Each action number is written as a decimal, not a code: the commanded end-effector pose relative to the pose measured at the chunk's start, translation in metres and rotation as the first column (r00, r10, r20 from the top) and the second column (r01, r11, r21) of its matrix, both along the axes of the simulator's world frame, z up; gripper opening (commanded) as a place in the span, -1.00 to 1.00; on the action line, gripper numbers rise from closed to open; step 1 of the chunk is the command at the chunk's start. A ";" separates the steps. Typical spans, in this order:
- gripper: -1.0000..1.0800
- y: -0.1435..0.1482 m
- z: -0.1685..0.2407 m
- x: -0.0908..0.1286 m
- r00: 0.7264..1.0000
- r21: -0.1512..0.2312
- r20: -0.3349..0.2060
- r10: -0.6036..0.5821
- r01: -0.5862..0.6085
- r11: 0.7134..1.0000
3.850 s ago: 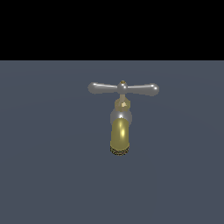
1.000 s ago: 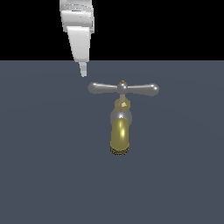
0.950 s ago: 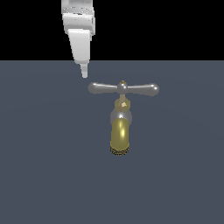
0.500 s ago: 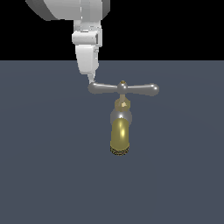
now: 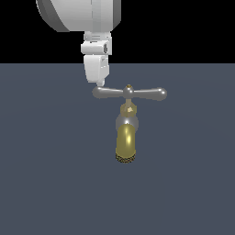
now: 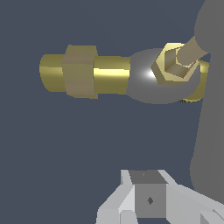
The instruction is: Turn on the faucet by rotating a designated handle.
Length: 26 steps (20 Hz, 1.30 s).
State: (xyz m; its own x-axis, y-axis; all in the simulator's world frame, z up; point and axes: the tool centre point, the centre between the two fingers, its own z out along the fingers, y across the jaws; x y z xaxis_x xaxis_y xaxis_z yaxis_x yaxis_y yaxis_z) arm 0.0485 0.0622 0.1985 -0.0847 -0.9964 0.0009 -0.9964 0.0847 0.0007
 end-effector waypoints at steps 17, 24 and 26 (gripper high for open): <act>-1.00 0.006 0.000 -0.035 1.000 0.001 0.000 -0.004 0.004 1.000; -1.00 0.010 0.000 -0.058 1.000 0.000 0.001 -0.005 0.005 1.000; -1.00 0.012 0.000 -0.064 1.000 0.000 0.001 -0.005 0.005 1.000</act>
State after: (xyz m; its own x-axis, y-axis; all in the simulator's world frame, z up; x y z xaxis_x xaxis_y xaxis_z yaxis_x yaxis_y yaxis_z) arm -0.0068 0.0708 0.1983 -0.0936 -0.9956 -0.0021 -0.9956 0.0936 -0.0068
